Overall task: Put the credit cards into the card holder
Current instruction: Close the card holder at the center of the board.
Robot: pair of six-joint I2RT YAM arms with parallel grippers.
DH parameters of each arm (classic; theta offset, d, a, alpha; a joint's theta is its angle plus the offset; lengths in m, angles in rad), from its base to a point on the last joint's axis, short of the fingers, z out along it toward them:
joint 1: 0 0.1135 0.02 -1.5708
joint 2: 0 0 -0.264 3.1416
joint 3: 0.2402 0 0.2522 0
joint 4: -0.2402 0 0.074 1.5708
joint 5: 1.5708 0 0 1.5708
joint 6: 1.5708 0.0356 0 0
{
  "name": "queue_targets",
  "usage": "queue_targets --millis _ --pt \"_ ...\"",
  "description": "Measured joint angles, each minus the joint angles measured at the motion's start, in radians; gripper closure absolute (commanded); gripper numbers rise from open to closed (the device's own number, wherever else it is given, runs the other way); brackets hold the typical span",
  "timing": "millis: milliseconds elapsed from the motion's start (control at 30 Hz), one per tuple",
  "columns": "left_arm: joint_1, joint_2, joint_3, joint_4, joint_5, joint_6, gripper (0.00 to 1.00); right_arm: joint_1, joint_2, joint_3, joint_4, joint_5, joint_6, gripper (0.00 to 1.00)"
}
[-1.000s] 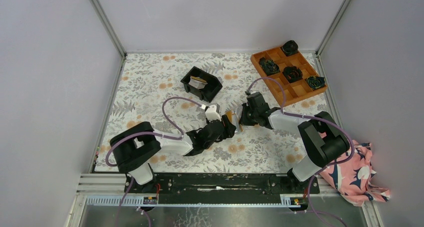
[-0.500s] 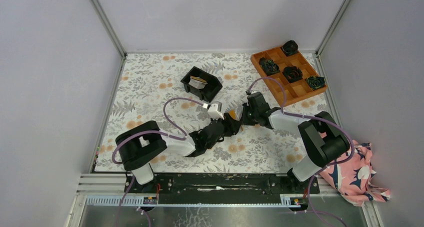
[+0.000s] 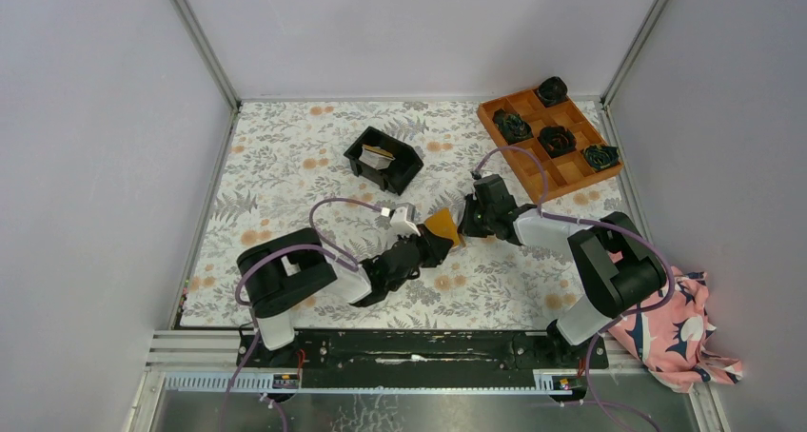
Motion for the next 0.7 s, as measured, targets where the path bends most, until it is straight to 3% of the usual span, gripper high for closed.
queue_targets --millis 300,700 --pt "0.000 0.061 -0.006 0.063 0.017 -0.040 0.86 0.000 0.000 0.000 0.000 0.001 0.000 0.94" --pt "0.000 0.105 0.040 0.018 0.001 -0.084 0.86 -0.001 0.000 0.000 -0.001 0.010 -0.002 0.92"
